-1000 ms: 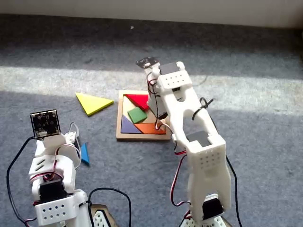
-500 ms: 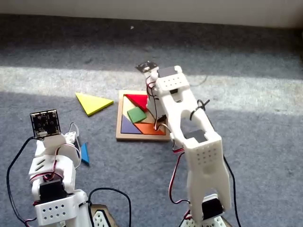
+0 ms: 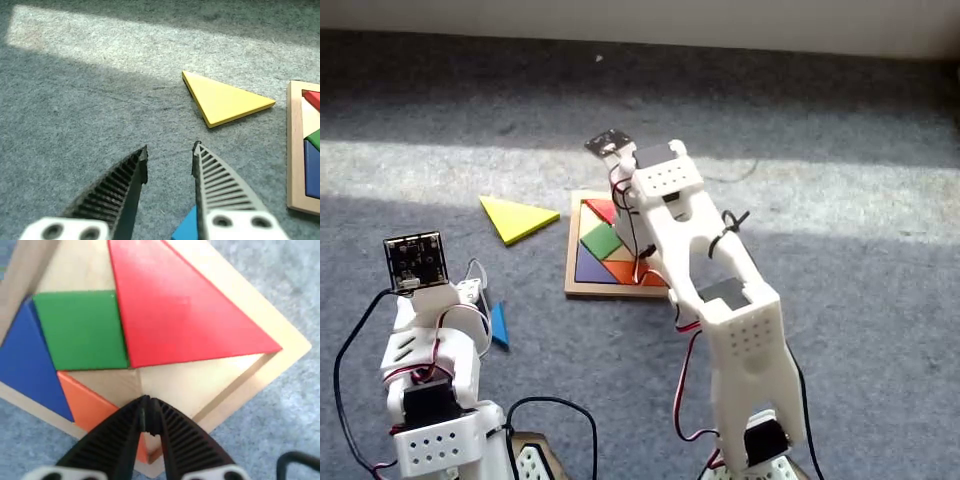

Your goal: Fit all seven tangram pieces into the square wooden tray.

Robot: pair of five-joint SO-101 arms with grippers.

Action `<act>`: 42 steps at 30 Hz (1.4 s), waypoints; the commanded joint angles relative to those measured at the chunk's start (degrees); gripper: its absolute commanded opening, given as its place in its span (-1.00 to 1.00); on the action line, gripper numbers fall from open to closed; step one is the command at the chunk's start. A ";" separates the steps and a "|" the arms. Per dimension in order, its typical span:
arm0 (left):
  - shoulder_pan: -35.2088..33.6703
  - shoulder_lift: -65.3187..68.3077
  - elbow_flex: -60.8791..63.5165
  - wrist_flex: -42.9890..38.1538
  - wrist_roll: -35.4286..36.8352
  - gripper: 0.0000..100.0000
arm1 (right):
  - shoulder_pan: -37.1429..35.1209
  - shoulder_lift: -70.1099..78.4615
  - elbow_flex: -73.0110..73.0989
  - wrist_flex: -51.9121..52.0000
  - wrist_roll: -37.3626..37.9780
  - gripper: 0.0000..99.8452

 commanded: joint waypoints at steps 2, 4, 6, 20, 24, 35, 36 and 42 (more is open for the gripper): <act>0.57 -0.48 -0.75 -0.09 -0.62 -0.66 | -1.98 -4.35 -0.40 -1.10 -1.58 -0.99; 0.57 -0.48 -0.75 -0.09 -0.62 -0.66 | -1.98 -4.44 -0.66 -1.01 -3.16 -0.99; 0.57 -0.48 -0.75 -0.09 -0.62 -0.66 | -1.80 -4.44 -0.75 -1.01 -3.25 -0.99; 0.57 -0.48 -0.75 -0.09 -0.62 -0.66 | 1.80 -10.59 -2.86 4.00 -3.43 -0.99; 0.57 -0.48 -0.75 -0.09 -0.62 -0.66 | 2.15 -12.88 -2.77 4.00 -3.52 -0.99; 0.57 -0.48 -0.75 -0.09 -0.62 -0.66 | 4.09 -14.73 -2.77 4.00 -7.56 -0.99; 0.57 -0.48 -0.75 -0.09 -0.62 -0.66 | 4.09 -15.78 -2.68 4.09 -7.65 -0.99; 0.57 -0.48 -0.66 -0.18 -0.62 -0.66 | 4.70 -24.66 7.43 -1.36 -10.02 -0.99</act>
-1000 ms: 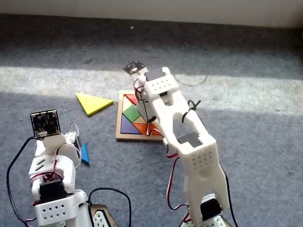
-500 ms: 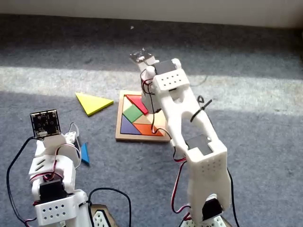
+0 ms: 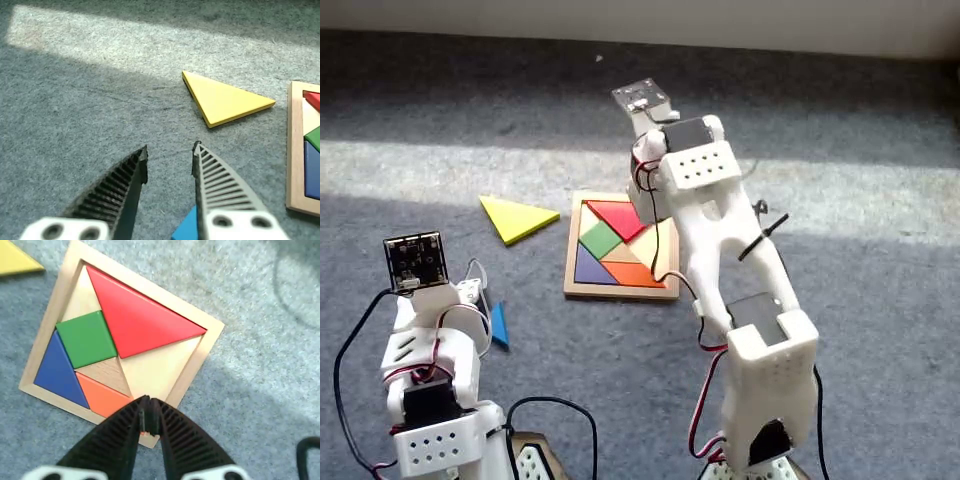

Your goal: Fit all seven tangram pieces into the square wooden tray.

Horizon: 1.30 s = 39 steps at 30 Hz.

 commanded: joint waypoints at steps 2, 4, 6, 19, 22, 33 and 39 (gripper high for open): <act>0.57 -0.48 -0.66 -0.18 -0.62 -0.66 | 0.92 -10.77 10.59 -7.52 -0.79 -0.99; 0.57 -0.48 -0.66 -0.18 -0.62 -0.66 | 0.92 -15.78 16.22 -10.59 -0.88 -0.99; 0.57 -0.48 -0.66 -0.18 -0.62 -0.66 | 0.92 -21.67 21.14 -13.05 -1.05 -0.99; 0.57 -0.48 -0.57 -0.18 -0.62 -0.66 | 8.92 -45.32 46.20 -17.63 -1.14 -0.99; 0.57 -0.48 -0.57 -0.18 -0.62 -0.66 | 12.18 -50.24 52.62 -18.59 -4.22 -0.99; 0.66 -0.48 -0.75 -0.18 -0.62 -0.66 | 18.24 -72.31 82.95 -44.35 -12.40 -0.99; 0.66 -0.48 -2.68 0.00 -0.62 -0.66 | 21.05 -78.37 92.62 -53.23 -12.40 -0.99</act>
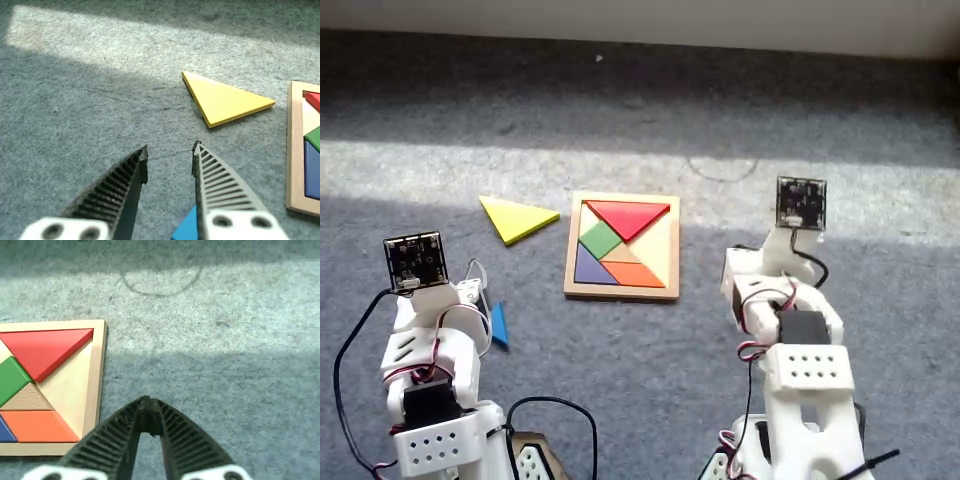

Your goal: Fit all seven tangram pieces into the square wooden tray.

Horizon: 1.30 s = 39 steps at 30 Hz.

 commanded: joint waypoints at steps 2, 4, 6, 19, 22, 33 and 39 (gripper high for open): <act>0.66 -0.48 -4.70 0.18 -0.70 -0.66 | 1.80 -4.35 3.47 -5.23 -0.62 -0.99; 0.75 -0.48 -6.73 0.44 -2.11 -0.66 | 1.80 -4.97 4.26 -5.32 -0.70 -0.99; 0.92 -0.48 -8.75 1.14 -3.08 -0.66 | 1.80 -5.14 4.35 -5.32 -0.70 -0.99; 2.07 0.22 -24.22 11.78 -19.16 -0.66 | 1.98 -4.79 4.53 -7.25 -0.70 -0.99; 3.30 0.92 -26.86 14.51 -21.45 -0.66 | 1.98 -4.79 4.53 -7.25 -0.70 -0.99; 4.44 39.34 -47.08 15.21 -33.76 -0.66 | 1.89 -4.79 5.85 -7.25 -0.44 -0.98; 5.41 59.12 -58.42 15.38 -42.46 -0.42 | 1.89 -4.79 5.93 -7.34 -0.35 -0.98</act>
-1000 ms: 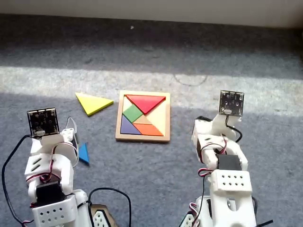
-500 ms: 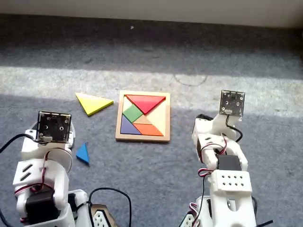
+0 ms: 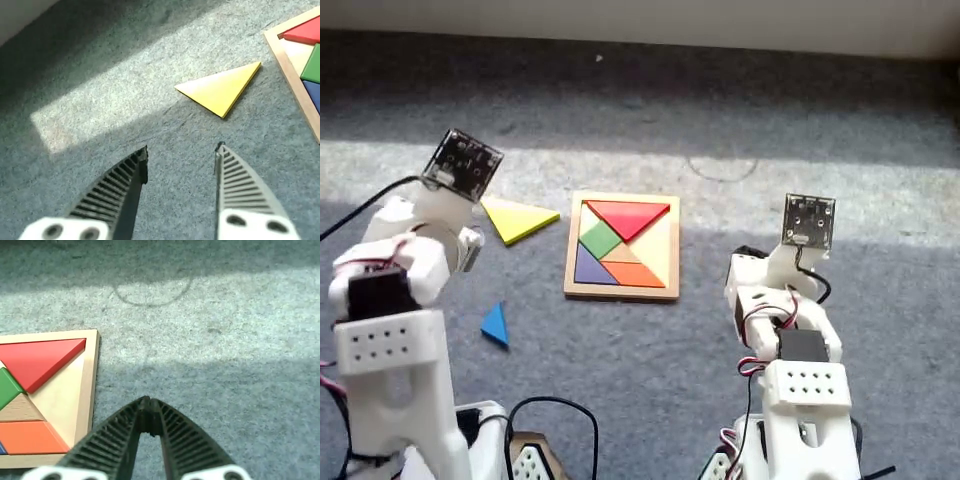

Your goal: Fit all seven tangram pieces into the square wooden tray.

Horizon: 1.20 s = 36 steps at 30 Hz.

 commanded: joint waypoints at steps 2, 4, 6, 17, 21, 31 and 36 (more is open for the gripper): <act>3.47 17.10 -10.59 0.09 -11.08 -0.43 | 0.66 -0.84 -0.22 -2.42 -0.09 -0.98; 5.05 21.93 -12.26 -0.18 -15.65 -0.43 | 0.75 -0.84 -0.13 -2.95 0.00 -0.98; 6.46 26.95 -14.11 -0.18 -19.25 -0.43 | 0.75 -0.84 -0.13 -3.03 0.00 -0.98; 8.75 55.34 -34.07 0.18 -25.05 -0.43 | 0.75 -0.84 -0.04 -3.03 0.00 -0.98; 8.57 64.84 -40.75 0.18 -28.13 -0.43 | 0.75 -0.84 0.04 -3.03 0.00 -0.98; 8.40 81.27 -50.33 0.18 -31.65 -0.43 | 0.75 -0.84 3.74 -9.19 0.09 -0.98; 8.22 87.96 -56.48 0.18 -31.47 -0.47 | 0.75 -0.84 3.74 -9.19 0.09 -0.98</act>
